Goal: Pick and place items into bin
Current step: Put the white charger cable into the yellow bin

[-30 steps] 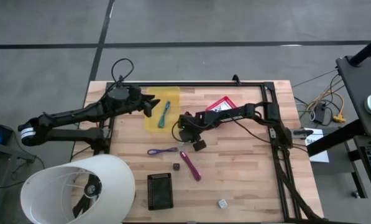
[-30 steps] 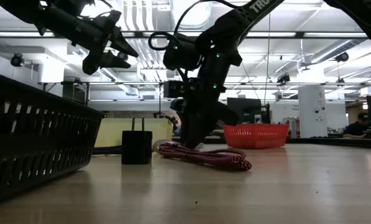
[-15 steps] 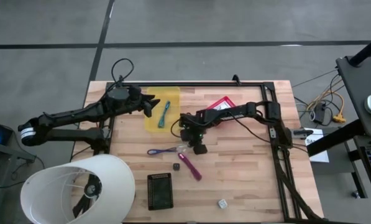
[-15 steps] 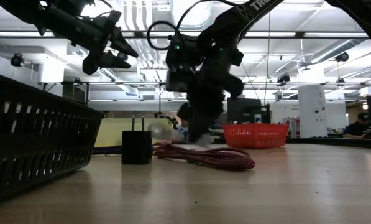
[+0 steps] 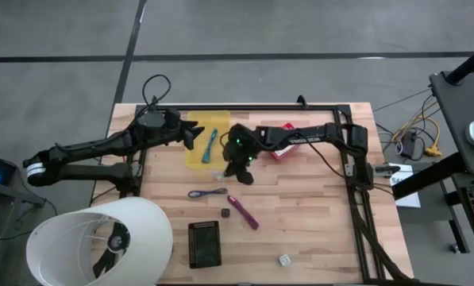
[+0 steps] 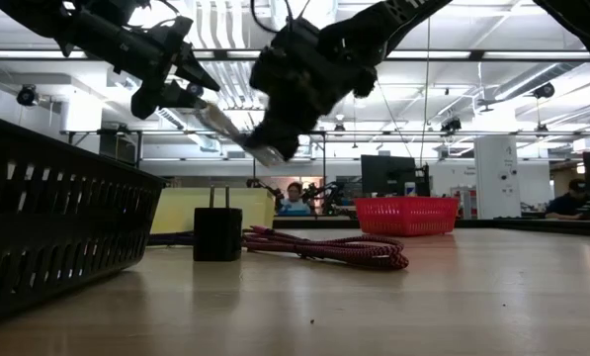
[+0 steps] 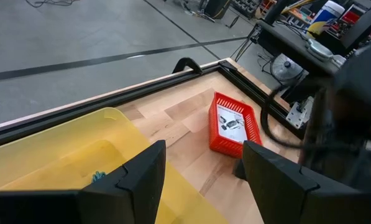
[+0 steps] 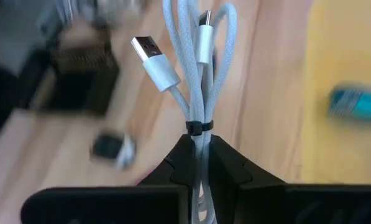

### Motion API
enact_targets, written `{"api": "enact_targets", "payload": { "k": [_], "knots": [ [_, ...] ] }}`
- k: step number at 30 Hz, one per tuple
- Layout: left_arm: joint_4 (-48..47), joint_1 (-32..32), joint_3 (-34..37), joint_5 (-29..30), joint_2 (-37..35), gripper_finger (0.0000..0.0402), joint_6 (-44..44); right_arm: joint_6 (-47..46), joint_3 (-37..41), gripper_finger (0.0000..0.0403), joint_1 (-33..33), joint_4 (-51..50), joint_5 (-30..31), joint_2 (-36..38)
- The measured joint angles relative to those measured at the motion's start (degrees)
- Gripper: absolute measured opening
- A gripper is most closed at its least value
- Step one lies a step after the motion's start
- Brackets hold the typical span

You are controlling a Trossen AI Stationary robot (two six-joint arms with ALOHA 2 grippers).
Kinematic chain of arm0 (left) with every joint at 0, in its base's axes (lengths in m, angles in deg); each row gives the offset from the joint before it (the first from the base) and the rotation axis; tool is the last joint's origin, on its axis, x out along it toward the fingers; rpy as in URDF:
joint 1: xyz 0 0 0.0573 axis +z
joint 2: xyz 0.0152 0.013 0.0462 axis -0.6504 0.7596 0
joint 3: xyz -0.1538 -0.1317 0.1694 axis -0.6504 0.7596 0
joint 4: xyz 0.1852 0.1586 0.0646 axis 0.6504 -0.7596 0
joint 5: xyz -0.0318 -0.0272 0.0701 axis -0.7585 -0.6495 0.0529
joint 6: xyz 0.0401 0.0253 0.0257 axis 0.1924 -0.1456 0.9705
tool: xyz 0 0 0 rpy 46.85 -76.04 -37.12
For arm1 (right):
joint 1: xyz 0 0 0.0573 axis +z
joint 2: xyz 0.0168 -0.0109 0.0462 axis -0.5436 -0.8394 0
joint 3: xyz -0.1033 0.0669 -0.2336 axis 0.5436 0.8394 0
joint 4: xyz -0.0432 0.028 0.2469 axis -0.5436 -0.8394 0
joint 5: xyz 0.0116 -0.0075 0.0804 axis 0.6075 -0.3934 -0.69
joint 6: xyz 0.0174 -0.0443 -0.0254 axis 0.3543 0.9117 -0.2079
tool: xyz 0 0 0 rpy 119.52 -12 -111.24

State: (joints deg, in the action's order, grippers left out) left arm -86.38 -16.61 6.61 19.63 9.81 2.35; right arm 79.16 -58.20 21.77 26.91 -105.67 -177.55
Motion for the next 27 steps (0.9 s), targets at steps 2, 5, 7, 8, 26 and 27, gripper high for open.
{"api": "enact_targets", "payload": {
  "k": [2, 5, 7, 8, 26, 27],
  "knots": [
    [0.0, 0.0, 0.0, 0.0, 0.0, 0.0197, 0.0, -2.4, 0.0, 0.0016, -0.8, 5.4, -0.7, 0.1],
    [0.1, 0.0, 0.0, 0.0, -0.1, 0.0197, 0.0, -6.2, 0.3, 0.0016, -2.1, 11.8, -0.8, 0.1],
    [0.0, 0.0, 0.0, 0.0, -0.2, 0.0197, 0.0, -8.3, 0.6, 0.0016, -3.0, 14.8, -0.8, 0.1],
    [0.0, 0.0, 0.0, 0.0, -0.2, 0.0197, 0.0, -9.2, 0.6, 0.0016, -3.3, 15.7, -0.8, 0.1],
    [0.0, 0.0, 0.0, 0.0, -0.3, 0.0197, 0.0, -14.5, 0.8, 0.0015, -5.1, 20.4, 2.6, 0.1],
    [0.0, 0.0, 0.0, 0.0, -0.3, 0.0197, 0.0, -14.4, 0.8, 0.0015, -5.1, 19.9, 4.1, 0.1]
  ]
}}
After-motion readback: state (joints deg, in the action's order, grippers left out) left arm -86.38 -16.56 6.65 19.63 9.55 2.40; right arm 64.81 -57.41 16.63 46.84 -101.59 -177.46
